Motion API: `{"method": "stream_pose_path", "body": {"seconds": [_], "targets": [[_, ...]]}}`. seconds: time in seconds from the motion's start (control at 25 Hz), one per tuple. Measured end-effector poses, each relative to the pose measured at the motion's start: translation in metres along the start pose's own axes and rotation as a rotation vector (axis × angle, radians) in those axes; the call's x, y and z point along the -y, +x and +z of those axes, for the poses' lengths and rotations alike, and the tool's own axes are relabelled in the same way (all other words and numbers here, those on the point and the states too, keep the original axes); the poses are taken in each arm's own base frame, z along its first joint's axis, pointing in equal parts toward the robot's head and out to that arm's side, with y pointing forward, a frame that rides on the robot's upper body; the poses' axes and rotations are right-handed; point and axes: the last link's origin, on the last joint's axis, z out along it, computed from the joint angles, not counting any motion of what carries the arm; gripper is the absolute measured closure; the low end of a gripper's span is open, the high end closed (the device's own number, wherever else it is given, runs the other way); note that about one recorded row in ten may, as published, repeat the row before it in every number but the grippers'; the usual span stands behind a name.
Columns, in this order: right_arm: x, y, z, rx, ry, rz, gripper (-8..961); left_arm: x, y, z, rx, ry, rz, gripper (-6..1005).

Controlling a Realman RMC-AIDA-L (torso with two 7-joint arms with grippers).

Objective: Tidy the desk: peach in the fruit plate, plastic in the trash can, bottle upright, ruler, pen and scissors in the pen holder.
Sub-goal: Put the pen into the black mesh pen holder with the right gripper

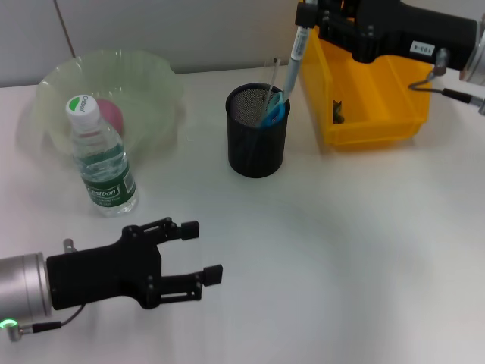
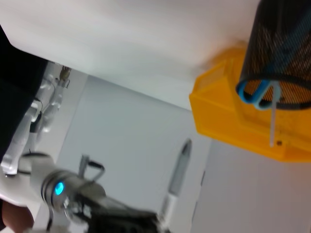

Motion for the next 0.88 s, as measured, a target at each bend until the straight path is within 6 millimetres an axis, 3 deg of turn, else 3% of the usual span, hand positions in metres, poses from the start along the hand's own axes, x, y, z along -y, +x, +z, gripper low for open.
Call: {"method": "stream_pose_path", "body": {"seconds": [0.36, 0.88], "targets": [[0.015, -0.019, 0.012, -0.048, 0.056, -0.015, 771, -0.003, -0.008, 0.006, 0.026, 0.002, 0.003, 147], [0.026, -0.007, 0.034, -0.152, 0.097, 0.029, 768, -0.003, -0.017, 0.008, 0.035, 0.027, 0.037, 147]]}}
